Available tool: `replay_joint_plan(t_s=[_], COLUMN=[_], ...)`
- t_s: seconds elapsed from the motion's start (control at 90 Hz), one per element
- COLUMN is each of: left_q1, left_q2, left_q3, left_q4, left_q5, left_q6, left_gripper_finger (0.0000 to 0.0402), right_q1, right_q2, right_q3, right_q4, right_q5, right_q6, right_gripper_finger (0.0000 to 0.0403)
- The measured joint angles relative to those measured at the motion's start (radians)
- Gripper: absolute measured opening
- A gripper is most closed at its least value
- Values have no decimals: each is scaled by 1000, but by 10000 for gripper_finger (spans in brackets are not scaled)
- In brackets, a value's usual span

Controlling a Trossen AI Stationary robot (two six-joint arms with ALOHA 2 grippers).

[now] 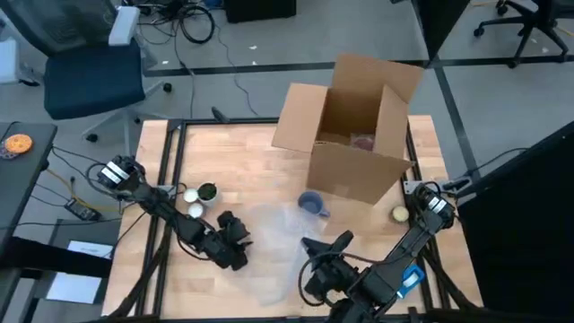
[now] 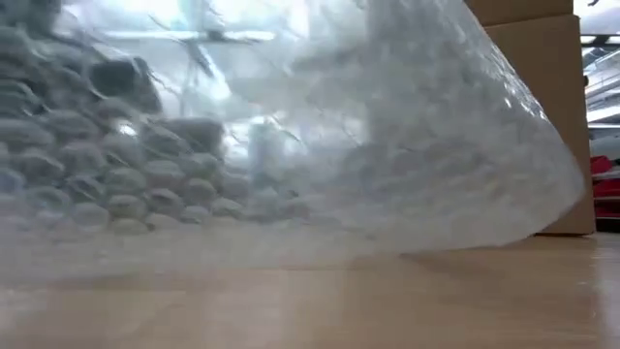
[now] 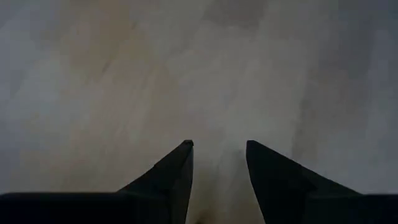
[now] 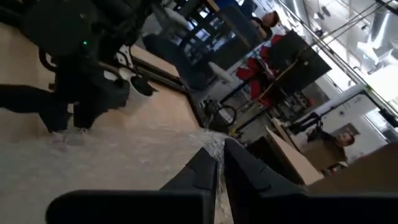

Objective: Wrap mug
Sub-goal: Wrap the purple mug with the bubble wrap

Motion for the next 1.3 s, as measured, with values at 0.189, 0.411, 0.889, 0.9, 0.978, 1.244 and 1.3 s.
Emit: replay_joint_plan(t_s=[0.189, 0.411, 0.889, 0.9, 0.978, 1.244, 1.3], left_q1=[0, 0, 83, 83, 84, 29, 6], left_q2=[0, 55, 214, 211, 186, 104, 101], left_q3=[-31, -23, 209, 215, 249, 278, 278], left_q4=[214, 431, -120, -146, -344, -963, -1014], left_q5=[-7, -64, 87, 84, 68, 116, 138], left_q6=[112, 476, 348, 344, 304, -20, -84], left_gripper_finger=[131, 131, 131, 131, 131, 131, 131], right_q1=[-18, -46, -24, -22, -5, 22, 20], right_q2=[0, 0, -35, -39, -68, -109, -109], right_q3=[0, 0, 0, 0, 0, 0, -9], right_q4=[-6, -6, -16, -16, -18, -40, -35], right_q5=[-40, -99, -66, -65, -65, -226, -307], right_q6=[2, 3, -56, -57, -57, 80, 132], right_gripper_finger=[0, 0, 0, 0, 0, 0, 0])
